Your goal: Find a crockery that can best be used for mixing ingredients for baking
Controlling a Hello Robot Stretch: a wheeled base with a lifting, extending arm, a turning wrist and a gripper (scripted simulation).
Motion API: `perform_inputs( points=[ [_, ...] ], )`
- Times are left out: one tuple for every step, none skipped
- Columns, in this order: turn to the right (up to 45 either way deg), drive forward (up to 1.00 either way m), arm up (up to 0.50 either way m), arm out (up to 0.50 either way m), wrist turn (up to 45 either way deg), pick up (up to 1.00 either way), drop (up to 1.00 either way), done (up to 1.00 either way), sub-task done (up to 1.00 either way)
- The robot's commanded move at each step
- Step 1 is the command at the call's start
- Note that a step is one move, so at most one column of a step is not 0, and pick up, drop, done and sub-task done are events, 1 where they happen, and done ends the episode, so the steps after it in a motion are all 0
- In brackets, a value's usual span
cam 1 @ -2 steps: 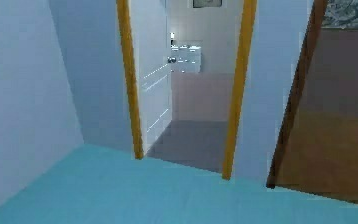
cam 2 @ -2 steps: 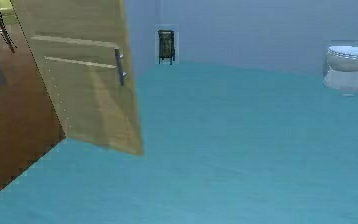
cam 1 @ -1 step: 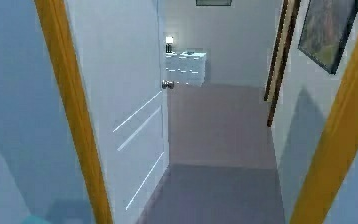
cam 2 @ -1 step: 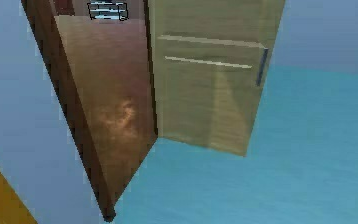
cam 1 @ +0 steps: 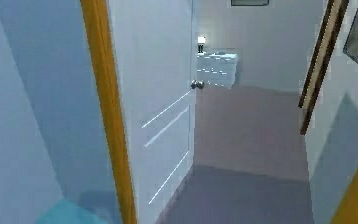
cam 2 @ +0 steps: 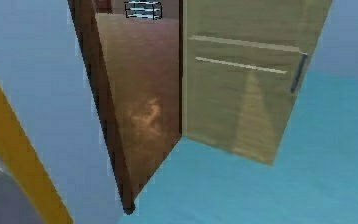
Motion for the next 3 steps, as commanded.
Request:
perform_inputs(
  points=[
    [0.0,0.2,0.0,0.0,0.0,0.0,0.0,0.0,0.0],
    [24.0,0.0,0.0,0.0,0.0,0.0,0.0,0.0,0.0],
    [0.0,0.6,0.0,0.0,0.0,0.0,0.0,0.0,0.0]
  ],
)
